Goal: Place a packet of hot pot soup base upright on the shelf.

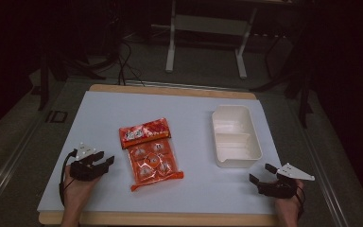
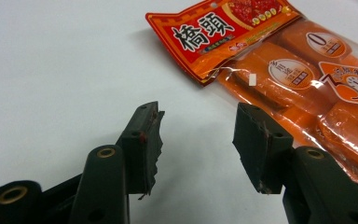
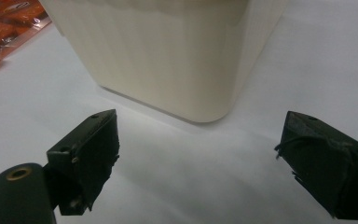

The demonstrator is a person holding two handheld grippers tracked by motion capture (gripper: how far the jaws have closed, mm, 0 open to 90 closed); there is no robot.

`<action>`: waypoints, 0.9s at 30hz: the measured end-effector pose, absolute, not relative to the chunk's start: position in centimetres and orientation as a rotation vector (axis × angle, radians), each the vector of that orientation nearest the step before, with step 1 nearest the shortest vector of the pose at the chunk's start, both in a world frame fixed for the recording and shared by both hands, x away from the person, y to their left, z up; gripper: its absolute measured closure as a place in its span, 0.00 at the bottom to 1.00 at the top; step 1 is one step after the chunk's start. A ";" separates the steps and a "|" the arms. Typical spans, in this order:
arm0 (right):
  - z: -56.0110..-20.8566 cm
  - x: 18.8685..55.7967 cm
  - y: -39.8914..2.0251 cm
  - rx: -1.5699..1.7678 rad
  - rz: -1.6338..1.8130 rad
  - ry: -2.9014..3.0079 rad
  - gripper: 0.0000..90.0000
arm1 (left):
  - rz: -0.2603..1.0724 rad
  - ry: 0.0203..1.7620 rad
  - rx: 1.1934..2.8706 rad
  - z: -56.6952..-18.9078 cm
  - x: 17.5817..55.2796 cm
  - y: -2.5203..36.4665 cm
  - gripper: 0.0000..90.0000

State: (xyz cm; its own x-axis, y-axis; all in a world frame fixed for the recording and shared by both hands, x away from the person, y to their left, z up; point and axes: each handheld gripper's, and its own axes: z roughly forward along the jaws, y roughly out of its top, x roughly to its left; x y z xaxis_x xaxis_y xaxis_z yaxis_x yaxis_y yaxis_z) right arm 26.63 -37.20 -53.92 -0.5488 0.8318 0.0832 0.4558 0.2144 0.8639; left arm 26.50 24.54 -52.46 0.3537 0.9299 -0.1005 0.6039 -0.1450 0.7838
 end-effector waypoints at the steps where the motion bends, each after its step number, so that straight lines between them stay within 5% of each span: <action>1: -53.9 26.6 -37.2 1.194 1.276 2.095 0.13 | 0.537 1.347 1.860 -52.4 26.6 24.5 0.57; 27: -54.0 26.7 -36.2 1.121 1.190 2.187 0.13 | 0.429 1.318 1.968 -50.8 31.9 23.2 0.52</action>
State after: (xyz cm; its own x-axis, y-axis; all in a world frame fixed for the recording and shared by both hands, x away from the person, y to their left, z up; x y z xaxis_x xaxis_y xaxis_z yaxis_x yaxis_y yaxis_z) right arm 26.73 -36.24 -53.99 -0.5936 0.8045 0.0229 0.4564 0.3131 0.8329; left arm 31.94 23.19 -50.84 0.4224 0.8993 -0.1131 0.6606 -0.2200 0.7178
